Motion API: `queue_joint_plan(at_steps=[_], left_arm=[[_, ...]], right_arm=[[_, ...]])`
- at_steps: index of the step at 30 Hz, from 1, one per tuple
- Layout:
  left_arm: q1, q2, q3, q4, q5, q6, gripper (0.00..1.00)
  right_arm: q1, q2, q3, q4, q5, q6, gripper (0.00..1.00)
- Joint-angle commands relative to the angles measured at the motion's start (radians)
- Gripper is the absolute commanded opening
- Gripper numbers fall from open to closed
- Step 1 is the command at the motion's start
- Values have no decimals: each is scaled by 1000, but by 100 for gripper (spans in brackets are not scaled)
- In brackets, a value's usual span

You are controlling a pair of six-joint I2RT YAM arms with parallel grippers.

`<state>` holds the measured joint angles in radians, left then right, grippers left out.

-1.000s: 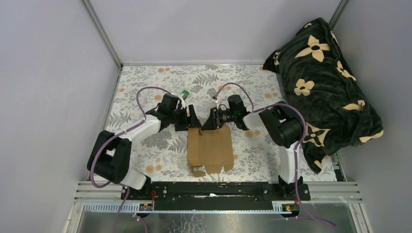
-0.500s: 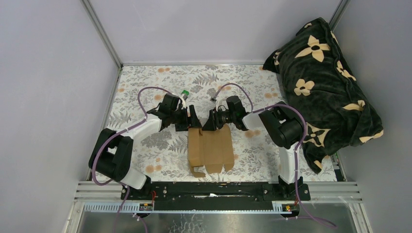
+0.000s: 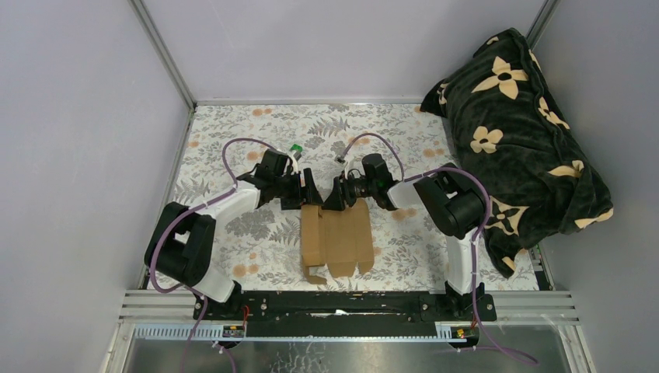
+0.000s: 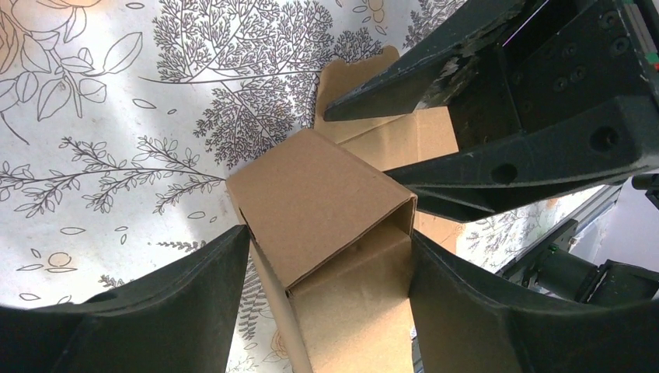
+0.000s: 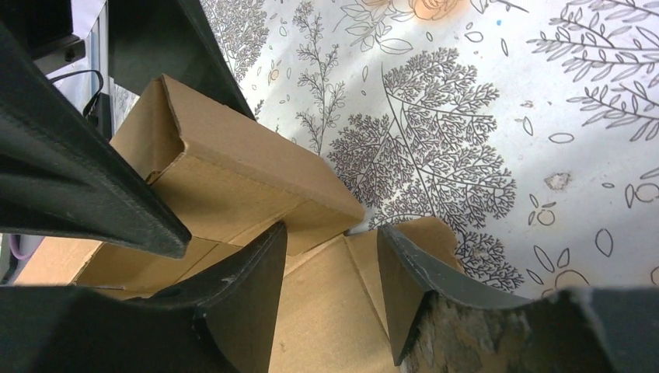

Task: Fold the paper box
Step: Fold the paper box at the center of the board.

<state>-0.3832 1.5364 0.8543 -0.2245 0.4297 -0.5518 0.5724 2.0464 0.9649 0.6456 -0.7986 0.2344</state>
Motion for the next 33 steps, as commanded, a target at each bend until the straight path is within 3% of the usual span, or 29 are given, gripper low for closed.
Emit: queue_joint_plan(at_steps=[1, 19, 24, 28, 33], left_arm=[[1, 22, 25, 23, 10, 28, 77], [7, 60, 43, 12, 31, 59, 76], [7, 64, 44, 12, 33, 64, 76], [9, 68, 49, 11, 35, 69, 76], [12, 70, 53, 7, 42, 75, 76]], right_arm=[[30, -65, 20, 94, -39, -40, 55], [54, -32, 77, 162, -82, -83, 60], [64, -6, 93, 185, -103, -67, 56], [67, 20, 90, 263, -140, -8, 47], [78, 53, 104, 300, -185, 28, 48]])
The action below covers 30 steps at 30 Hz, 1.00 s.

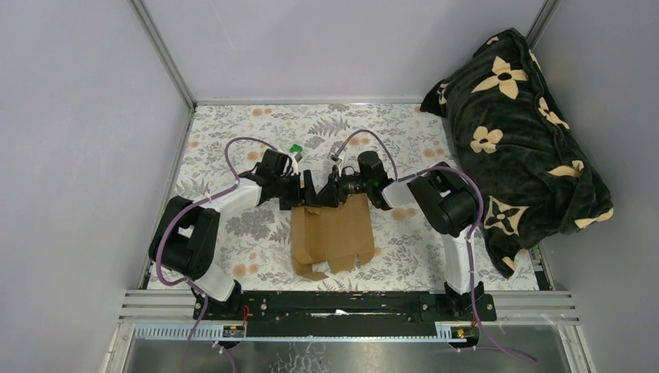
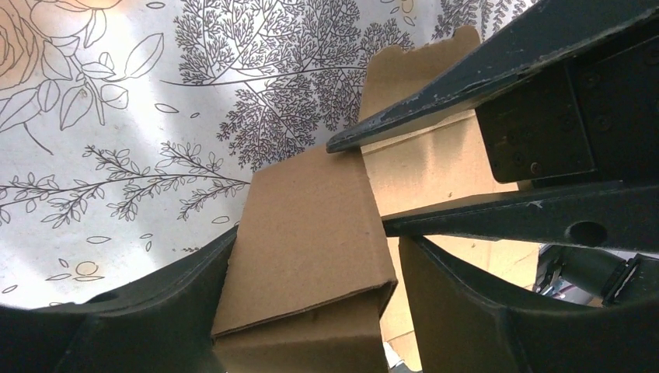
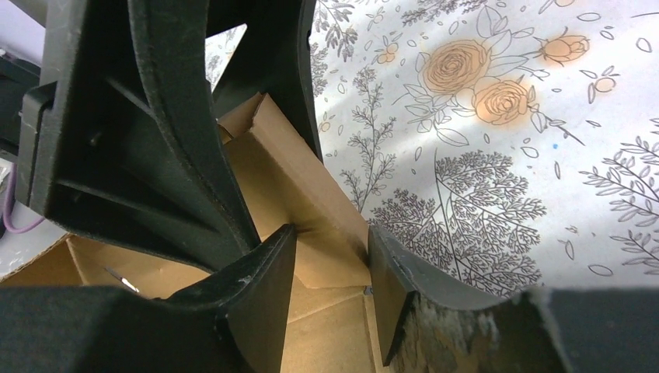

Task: Fold the paper box
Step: Fold the paper box at the center of the board.

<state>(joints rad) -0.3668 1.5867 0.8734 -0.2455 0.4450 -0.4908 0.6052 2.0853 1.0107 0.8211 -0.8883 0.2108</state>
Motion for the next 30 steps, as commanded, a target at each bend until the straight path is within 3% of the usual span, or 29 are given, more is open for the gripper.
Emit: queue_joint_plan(at_steps=[1, 7, 13, 19, 27, 30], left_arm=[[-3, 22, 36, 25, 29, 16, 76], [2, 26, 41, 24, 34, 22, 76], [5, 29, 41, 29, 42, 23, 76], [5, 30, 37, 40, 52, 19, 76], [5, 25, 32, 49, 65, 17, 76], [6, 24, 32, 49, 66, 19, 75]], right_arm=[[48, 19, 64, 111, -100, 42, 49], [65, 31, 92, 16, -114, -25, 49], [89, 36, 112, -90, -96, -102, 34], [114, 16, 82, -127, 6, -130, 28], [137, 13, 83, -99, 75, -112, 39], [147, 26, 96, -92, 91, -111, 36]])
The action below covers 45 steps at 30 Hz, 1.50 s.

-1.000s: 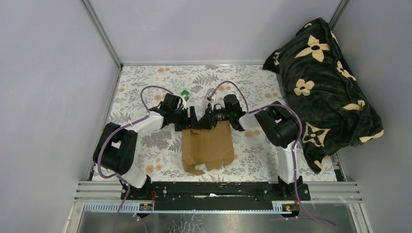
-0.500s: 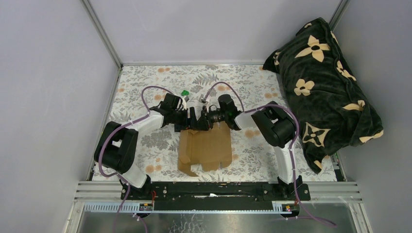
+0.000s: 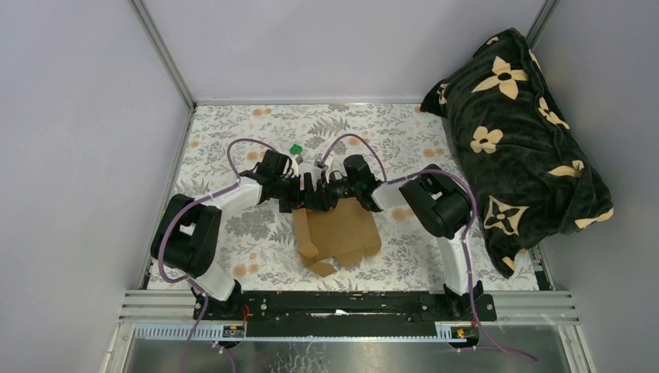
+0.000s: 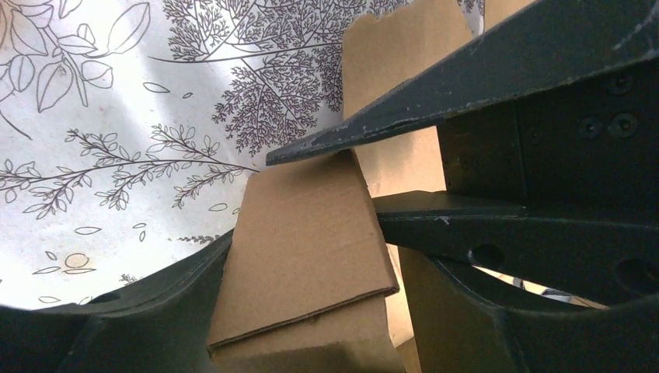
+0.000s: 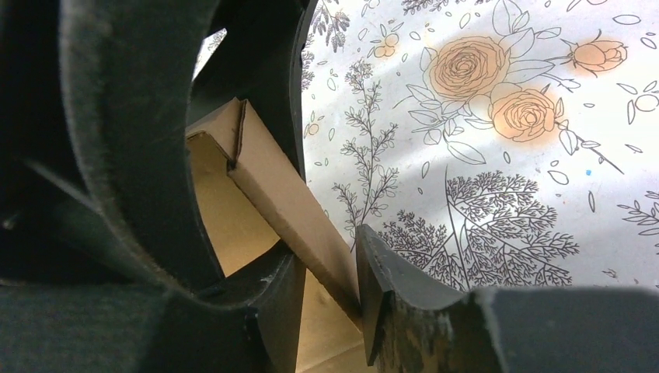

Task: Fold the paper box
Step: Fold the paper box at the center of the board.

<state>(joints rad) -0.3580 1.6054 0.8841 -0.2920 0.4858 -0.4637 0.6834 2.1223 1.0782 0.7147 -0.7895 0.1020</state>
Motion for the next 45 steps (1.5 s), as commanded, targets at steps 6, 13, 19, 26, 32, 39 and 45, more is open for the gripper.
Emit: queue_joint_plan(at_steps=[6, 13, 19, 26, 32, 39, 45], left_arm=[[-4, 10, 22, 96, 29, -5, 75], [11, -64, 29, 100, 53, -17, 75], [27, -152, 49, 100, 85, -39, 75], [30, -230, 22, 126, 99, -61, 75], [83, -310, -16, 189, 155, -107, 75], [102, -350, 10, 213, 166, -150, 76], [147, -344, -56, 189, 90, -160, 76]], right_arm=[[93, -37, 3, 36, 104, -10, 24], [114, -164, -109, -15, 329, -73, 15], [148, -294, -211, -59, 495, -97, 12], [215, -361, -235, -166, 697, -165, 11], [232, -444, -271, -259, 781, -193, 10], [234, -506, -270, -388, 859, -173, 9], [234, -700, -361, -385, 761, -153, 8]])
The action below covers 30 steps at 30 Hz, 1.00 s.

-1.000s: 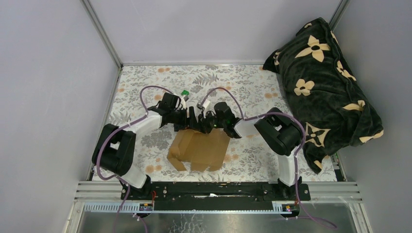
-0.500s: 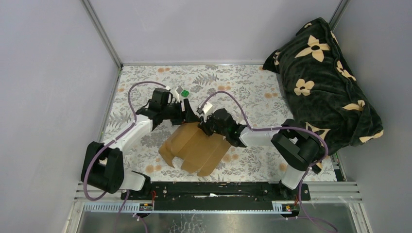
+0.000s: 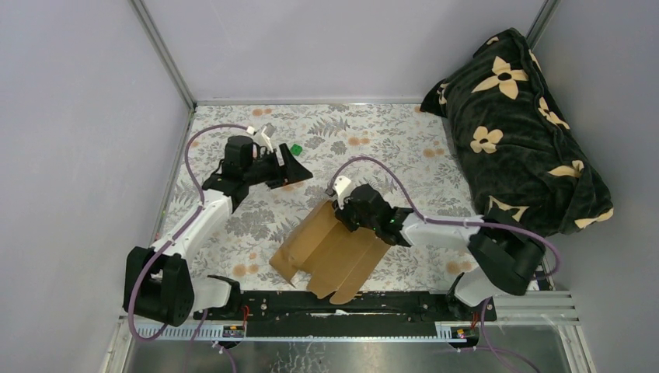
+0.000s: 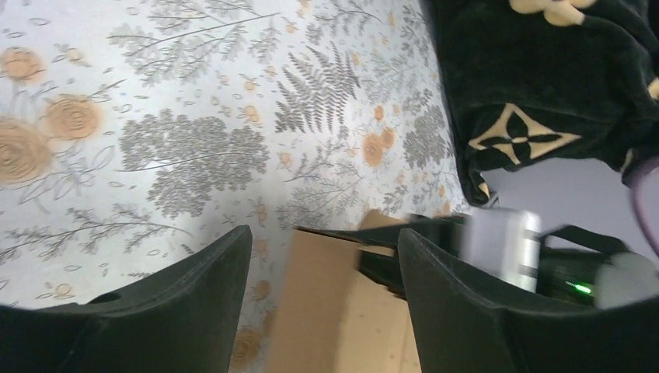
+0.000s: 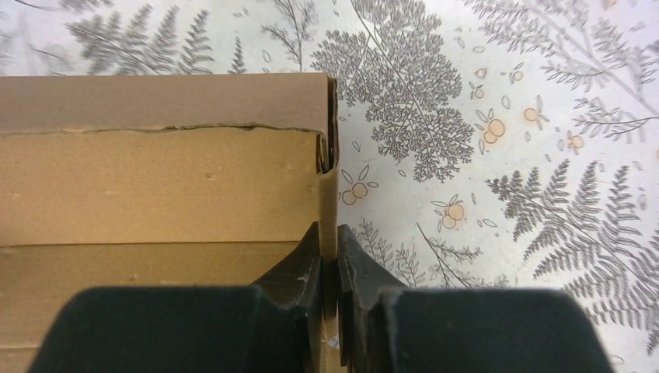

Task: Fold the paper box
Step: Fold the paper box at the center of the board.

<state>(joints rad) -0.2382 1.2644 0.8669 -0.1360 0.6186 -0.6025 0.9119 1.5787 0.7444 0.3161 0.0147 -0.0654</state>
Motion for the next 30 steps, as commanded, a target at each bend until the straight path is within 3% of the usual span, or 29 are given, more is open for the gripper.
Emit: queue_joint_plan(at_steps=[1, 4, 10, 17, 25, 30], left_arm=[[28, 6, -56, 35, -53, -24, 75], [27, 40, -112, 71, -56, -47, 73], [-21, 45, -170, 128, -38, -90, 72], [-72, 94, -213, 306, 15, -159, 72], [-90, 210, -285, 627, 84, -285, 71], [-118, 224, -285, 666, 81, -304, 71]], right_arm=[[6, -193, -36, 8, -65, 19, 8], [7, -280, -44, -17, -103, 38, 8], [7, -350, -11, -56, -20, 59, 8], [8, -247, 17, 2, -39, 140, 7], [14, -151, 61, -4, -48, 151, 6], [14, -105, 105, -53, -20, 141, 6]])
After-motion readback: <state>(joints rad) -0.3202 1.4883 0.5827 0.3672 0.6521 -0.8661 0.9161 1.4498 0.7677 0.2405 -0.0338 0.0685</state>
